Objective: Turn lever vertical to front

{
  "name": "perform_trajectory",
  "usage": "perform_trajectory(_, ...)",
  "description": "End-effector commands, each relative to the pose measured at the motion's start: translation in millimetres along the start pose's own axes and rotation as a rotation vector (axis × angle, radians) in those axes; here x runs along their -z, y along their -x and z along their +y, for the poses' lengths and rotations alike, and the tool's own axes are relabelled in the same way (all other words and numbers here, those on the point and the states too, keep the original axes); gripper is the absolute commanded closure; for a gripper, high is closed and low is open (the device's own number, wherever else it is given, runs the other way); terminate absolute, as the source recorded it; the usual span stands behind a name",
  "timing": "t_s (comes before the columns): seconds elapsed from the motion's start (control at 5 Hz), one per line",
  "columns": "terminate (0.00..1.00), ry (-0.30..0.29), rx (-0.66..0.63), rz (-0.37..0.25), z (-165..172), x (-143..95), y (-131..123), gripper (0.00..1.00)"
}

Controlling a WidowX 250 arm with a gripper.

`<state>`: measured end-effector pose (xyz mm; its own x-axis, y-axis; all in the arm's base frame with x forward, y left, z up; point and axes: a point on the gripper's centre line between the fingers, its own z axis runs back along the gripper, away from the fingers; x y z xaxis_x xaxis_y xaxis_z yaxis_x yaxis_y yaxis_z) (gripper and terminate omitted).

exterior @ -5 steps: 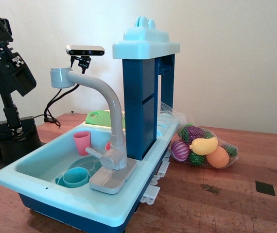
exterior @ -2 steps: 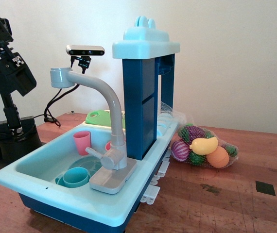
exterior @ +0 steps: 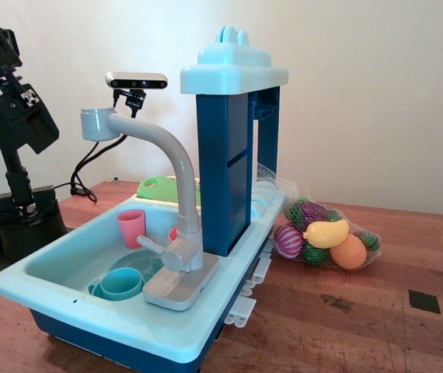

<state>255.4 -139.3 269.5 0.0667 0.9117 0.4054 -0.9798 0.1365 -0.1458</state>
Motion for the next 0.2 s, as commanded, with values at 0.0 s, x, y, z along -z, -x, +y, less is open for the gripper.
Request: perform_trajectory(0.0,1.00,0.028,-0.009,0.015,-0.7,-8.6,-6.0,0.00)
